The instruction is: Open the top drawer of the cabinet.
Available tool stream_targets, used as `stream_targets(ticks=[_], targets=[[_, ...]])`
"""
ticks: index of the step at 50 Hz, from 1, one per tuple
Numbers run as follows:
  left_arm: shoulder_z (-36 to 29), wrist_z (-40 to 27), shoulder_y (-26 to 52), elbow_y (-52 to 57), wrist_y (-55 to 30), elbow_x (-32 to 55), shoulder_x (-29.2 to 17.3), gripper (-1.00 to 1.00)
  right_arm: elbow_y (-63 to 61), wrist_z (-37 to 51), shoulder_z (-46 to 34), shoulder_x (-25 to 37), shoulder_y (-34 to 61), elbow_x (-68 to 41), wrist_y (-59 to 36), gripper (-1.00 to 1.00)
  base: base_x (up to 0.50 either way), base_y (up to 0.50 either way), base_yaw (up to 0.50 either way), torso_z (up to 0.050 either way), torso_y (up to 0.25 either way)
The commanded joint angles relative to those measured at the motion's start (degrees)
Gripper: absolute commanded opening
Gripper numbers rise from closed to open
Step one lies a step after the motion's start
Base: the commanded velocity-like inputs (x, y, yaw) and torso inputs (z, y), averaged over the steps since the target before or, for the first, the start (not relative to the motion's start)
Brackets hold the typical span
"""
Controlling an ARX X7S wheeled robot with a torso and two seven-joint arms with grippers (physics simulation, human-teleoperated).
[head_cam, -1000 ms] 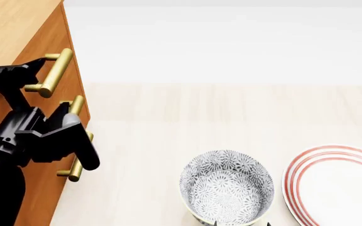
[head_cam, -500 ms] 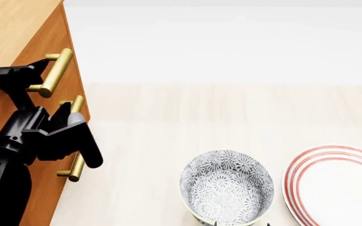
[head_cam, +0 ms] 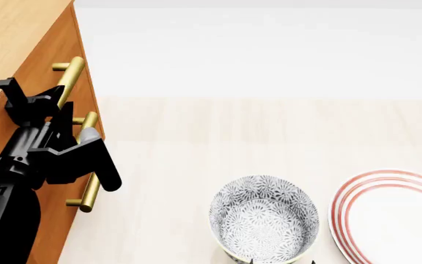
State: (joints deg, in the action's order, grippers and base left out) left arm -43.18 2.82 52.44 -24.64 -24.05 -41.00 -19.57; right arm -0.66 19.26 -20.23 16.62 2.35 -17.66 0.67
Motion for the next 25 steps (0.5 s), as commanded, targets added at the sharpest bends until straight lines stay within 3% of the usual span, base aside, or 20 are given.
stream_targets(ticks=[1,25], targets=[[1.89,2.49,-0.52,-1.86,-0.74,-0.63,0.54,-1.0,0.19,-0.96,1.26,-0.95,0.23,0.72,0.08,1.0,0.0,0.0,0.0,0.0,0.0],[-1.04,4.19,0.04,-1.23,-0.54,-1.61,3.54,-1.0,-0.06,-1.0,1.05,-0.47,0.12,-0.27,0.14,1.0,0.0,0.0,0.0,0.0,0.0]])
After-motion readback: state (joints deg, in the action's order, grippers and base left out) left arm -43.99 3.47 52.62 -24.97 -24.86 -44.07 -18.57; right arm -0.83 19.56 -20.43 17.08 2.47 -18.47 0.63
